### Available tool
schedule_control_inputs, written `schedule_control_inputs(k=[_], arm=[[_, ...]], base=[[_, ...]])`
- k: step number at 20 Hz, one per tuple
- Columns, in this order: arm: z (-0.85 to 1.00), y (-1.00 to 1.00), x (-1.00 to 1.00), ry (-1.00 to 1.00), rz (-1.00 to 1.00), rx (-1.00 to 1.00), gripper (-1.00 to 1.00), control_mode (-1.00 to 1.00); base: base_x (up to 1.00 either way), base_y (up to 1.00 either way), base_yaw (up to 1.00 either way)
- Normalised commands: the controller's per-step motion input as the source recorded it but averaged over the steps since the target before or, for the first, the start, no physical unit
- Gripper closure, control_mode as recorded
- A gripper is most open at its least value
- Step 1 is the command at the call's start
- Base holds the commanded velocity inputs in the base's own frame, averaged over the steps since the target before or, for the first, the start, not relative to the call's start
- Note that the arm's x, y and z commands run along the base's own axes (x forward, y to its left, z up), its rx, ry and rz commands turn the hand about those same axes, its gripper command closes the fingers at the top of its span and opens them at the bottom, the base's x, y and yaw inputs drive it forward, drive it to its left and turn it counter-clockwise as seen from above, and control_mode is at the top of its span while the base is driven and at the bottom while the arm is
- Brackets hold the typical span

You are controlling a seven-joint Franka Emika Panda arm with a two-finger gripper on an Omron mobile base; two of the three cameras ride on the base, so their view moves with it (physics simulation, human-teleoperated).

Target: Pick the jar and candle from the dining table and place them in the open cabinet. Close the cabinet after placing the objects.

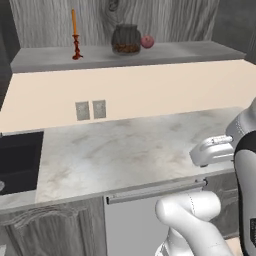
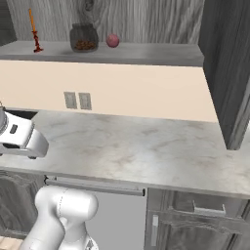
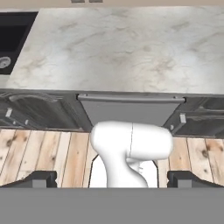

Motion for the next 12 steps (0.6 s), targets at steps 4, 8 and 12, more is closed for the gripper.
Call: schedule_control_inputs(k=[4, 8, 12], arm=[[0.00, 0.00, 0.00, 0.00, 0.00, 0.00, -1.00, 1.00], [0.00, 0.00, 0.00, 0.00, 0.00, 0.00, -1.00, 1.00], [0.00, 0.00, 0.00, 0.00, 0.00, 0.00, -1.00, 1.00]], base=[[-0.57, 0.00, 0.00], [-0.71, 0.00, 0.00], [-0.53, 0.00, 0.00]])
